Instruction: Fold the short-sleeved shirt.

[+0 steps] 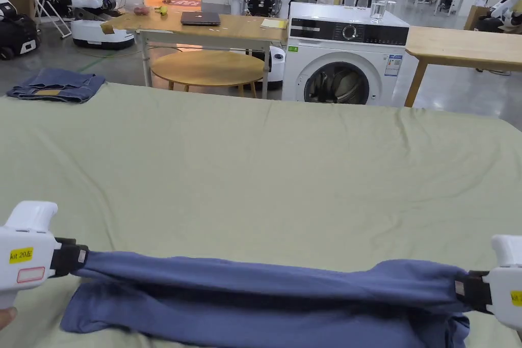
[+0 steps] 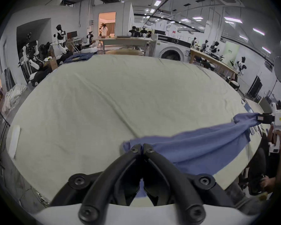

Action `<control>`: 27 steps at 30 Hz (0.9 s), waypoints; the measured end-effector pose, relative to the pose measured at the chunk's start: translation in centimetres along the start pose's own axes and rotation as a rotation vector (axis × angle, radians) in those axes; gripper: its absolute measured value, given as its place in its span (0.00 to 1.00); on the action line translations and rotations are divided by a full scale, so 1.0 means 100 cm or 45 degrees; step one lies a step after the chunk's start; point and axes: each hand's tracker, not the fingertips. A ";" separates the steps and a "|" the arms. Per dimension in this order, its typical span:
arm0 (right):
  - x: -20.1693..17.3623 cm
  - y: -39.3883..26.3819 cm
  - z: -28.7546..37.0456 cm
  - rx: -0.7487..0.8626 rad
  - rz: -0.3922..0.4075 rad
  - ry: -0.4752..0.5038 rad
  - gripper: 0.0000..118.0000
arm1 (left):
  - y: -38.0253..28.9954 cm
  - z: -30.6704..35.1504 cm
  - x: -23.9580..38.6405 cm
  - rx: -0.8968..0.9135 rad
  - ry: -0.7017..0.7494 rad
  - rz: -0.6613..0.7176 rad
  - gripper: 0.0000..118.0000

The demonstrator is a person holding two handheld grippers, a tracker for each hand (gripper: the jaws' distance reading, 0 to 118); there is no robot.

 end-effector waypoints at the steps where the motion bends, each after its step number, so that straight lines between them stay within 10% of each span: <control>1: 0.000 -0.009 0.000 -0.008 -0.001 -0.011 0.00 | -0.008 -0.002 0.001 -0.031 0.003 -0.006 0.00; 17: -0.007 -0.057 -0.057 -0.185 0.079 -0.144 0.00 | -0.047 -0.044 0.001 -0.212 0.065 0.009 0.00; 19: -0.012 -0.051 -0.048 -0.177 0.100 -0.171 0.11 | -0.039 -0.039 0.003 -0.210 0.063 0.043 0.01; 21: -0.015 -0.040 -0.034 -0.084 0.094 -0.234 0.41 | -0.030 -0.030 0.011 -0.172 0.067 0.036 0.24; 27: -0.037 0.003 -0.007 0.142 0.080 -0.260 0.44 | -0.001 -0.014 0.043 0.096 0.084 -0.042 0.35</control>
